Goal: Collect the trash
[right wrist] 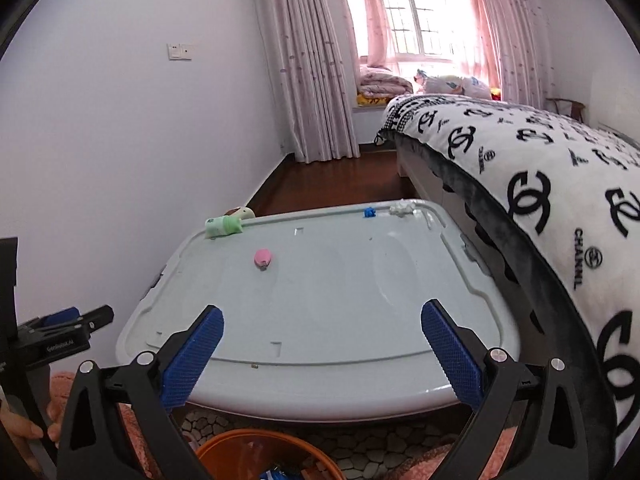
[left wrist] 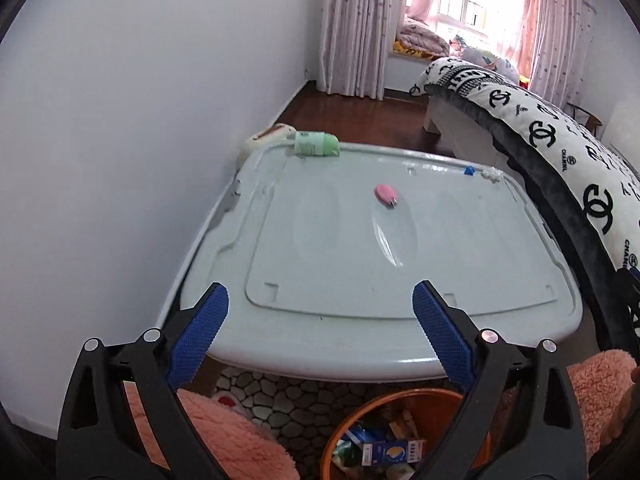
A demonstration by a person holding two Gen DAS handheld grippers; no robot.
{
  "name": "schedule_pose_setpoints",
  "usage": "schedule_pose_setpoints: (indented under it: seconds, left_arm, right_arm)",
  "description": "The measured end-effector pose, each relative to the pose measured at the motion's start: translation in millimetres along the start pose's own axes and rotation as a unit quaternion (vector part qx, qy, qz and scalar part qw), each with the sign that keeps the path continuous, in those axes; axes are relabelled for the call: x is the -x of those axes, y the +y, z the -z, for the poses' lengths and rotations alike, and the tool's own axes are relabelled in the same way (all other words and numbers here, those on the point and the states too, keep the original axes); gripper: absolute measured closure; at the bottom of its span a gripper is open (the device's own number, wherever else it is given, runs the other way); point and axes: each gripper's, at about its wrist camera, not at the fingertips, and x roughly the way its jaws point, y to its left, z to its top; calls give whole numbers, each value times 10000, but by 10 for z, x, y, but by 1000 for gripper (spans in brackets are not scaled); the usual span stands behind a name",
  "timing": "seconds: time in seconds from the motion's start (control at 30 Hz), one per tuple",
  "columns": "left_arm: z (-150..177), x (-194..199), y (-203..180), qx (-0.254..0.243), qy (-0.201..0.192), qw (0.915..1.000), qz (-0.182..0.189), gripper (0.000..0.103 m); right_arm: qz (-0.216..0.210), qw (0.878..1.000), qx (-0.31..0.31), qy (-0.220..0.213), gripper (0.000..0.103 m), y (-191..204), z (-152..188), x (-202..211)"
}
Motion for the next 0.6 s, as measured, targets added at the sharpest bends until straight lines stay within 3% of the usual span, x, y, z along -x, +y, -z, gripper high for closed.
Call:
schedule_pose_setpoints:
  seconds: [0.6]
  left_arm:
    - [31, 80, 54, -50, -160, 9998, -139, 12]
  right_arm:
    - [22, 9999, 128, -52, 5, 70, 20, 110]
